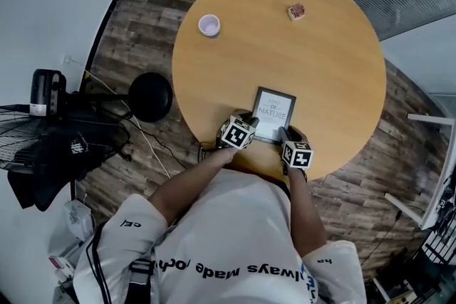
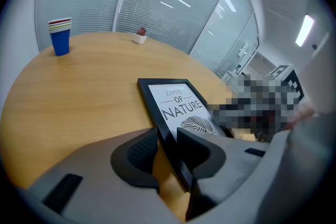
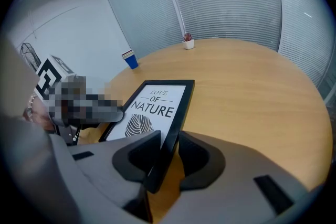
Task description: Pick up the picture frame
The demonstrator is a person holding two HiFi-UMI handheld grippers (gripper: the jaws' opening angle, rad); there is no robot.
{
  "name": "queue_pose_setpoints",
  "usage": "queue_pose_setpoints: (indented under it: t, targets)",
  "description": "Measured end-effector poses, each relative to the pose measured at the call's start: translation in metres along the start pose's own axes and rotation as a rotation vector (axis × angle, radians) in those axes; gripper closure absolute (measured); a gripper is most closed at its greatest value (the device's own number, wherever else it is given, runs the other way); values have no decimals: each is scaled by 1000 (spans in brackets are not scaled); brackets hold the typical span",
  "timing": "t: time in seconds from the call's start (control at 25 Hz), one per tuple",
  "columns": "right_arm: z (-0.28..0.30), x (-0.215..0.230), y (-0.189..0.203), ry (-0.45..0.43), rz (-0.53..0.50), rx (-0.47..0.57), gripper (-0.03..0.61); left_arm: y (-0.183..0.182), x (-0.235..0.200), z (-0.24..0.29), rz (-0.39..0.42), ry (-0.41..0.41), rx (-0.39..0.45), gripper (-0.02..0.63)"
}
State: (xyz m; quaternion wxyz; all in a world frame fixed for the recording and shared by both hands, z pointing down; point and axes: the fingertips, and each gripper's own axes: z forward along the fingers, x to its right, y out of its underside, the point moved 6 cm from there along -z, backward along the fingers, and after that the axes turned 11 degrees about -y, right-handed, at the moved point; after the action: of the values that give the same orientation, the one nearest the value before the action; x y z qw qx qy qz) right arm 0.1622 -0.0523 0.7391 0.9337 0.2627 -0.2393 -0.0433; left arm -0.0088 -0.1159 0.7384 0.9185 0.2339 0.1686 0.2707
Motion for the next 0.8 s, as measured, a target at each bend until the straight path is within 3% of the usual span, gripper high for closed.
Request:
queue_pose_setpoints:
  t: [0.8]
  targets:
    - [-5, -1, 0, 13, 33, 11, 478, -1, 4, -1, 14, -10, -7, 500]
